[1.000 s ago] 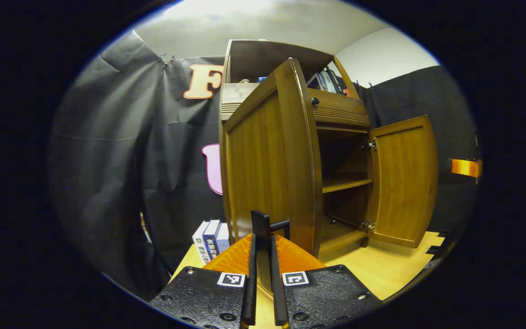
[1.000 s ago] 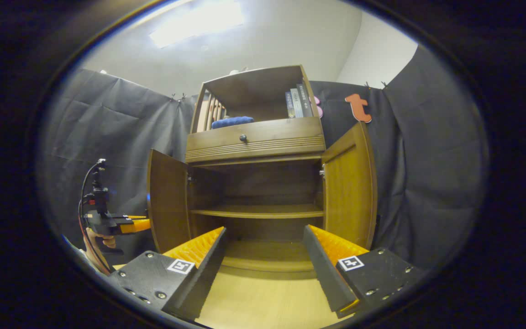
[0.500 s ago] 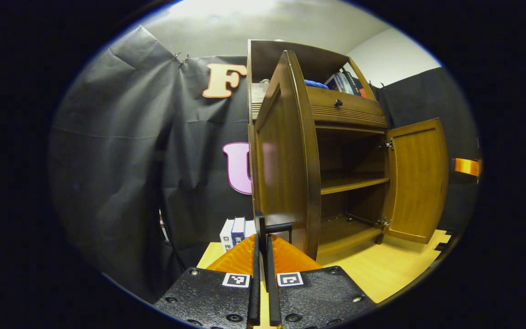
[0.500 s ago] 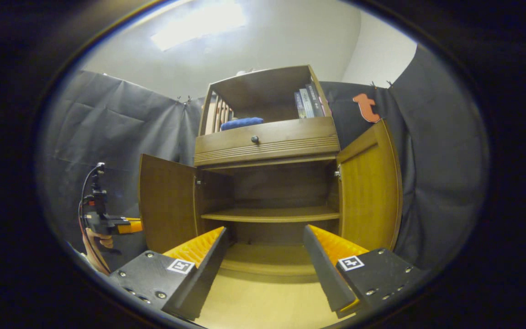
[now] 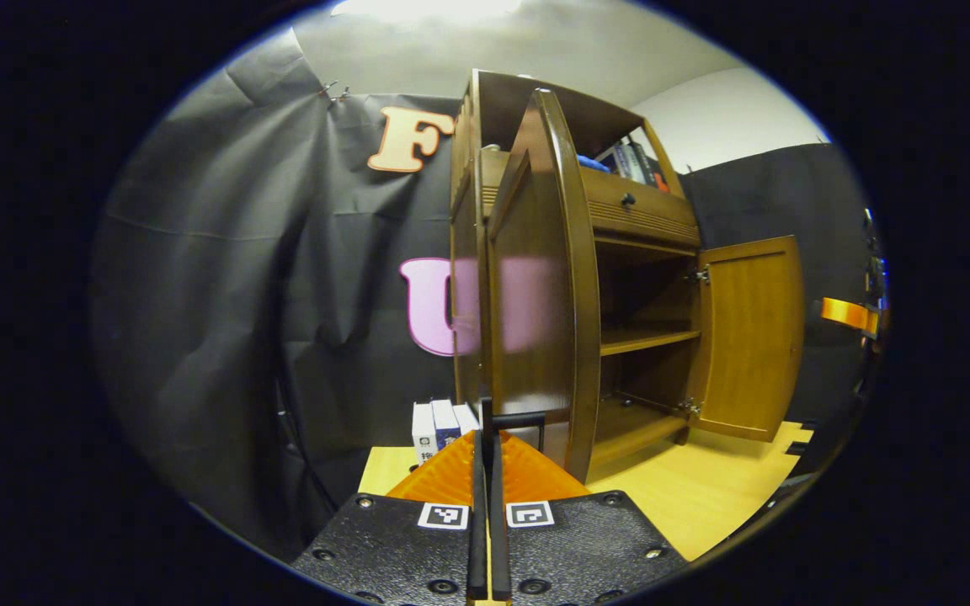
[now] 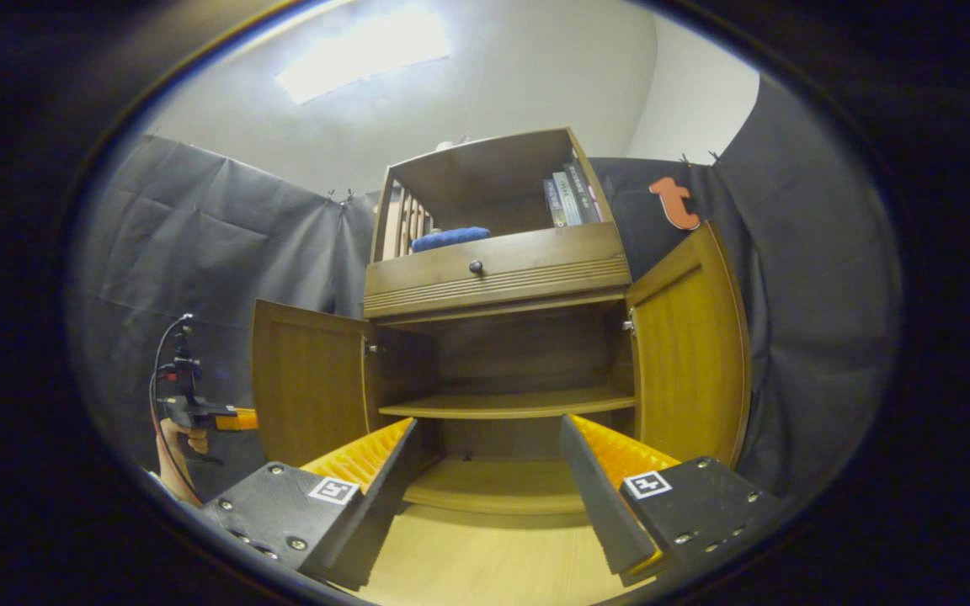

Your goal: Open the right door of the double-door shoe cabinet with the right hand, and open the left door with the left hand.

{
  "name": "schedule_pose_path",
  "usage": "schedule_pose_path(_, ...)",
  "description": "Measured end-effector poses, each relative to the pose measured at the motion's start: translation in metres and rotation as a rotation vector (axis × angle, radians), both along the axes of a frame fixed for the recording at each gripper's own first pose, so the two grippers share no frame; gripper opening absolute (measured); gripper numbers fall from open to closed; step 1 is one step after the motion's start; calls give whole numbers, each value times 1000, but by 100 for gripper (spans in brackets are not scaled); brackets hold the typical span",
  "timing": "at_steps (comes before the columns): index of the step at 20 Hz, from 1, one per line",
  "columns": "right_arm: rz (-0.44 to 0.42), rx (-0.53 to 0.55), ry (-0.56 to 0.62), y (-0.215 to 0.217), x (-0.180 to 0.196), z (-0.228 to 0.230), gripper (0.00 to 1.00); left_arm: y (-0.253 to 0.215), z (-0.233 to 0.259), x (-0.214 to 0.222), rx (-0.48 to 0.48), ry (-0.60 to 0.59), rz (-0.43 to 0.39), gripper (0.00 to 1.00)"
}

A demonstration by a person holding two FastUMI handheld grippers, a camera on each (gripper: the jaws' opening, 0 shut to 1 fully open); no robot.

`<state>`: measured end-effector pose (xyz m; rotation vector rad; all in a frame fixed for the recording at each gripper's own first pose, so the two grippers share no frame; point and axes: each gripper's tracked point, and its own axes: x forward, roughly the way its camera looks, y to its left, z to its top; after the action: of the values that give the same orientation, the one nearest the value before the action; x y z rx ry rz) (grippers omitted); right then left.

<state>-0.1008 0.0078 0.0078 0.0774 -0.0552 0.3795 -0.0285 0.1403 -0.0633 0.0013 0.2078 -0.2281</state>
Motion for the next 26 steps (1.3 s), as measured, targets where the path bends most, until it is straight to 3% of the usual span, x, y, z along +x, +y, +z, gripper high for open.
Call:
schedule_pose_path(8,-17,6,26,-9,5,-12,98,0,-9,-11,-6,8,32,5)
schedule_pose_path(9,-18,10,28,-10,6,-13,98,0,-8,-14,2,-1,42,17)
schedule_pose_path(10,-19,12,30,-10,6,-13,100,0,-9,-17,15,-7,54,6)
schedule_pose_path(11,-20,13,33,-11,8,-14,98,4,-11,-22,29,-6,73,21)
schedule_pose_path(12,-22,12,34,-11,9,-15,99,8,-13,-26,37,-3,102,22)
schedule_pose_path(17,-30,-1,31,-15,9,-17,98,1,7,-50,25,-48,172,49)
schedule_pose_path(18,-33,4,30,-17,9,-17,98,0,16,-54,29,-68,188,48)
schedule_pose_path(20,-39,10,30,-21,9,-15,98,-8,29,-59,41,-98,212,61)
schedule_pose_path(24,-46,13,18,-29,4,-7,100,-36,53,-59,43,-162,205,84)
schedule_pose_path(26,-51,11,1,-34,1,1,98,-52,60,-60,30,-169,184,87)
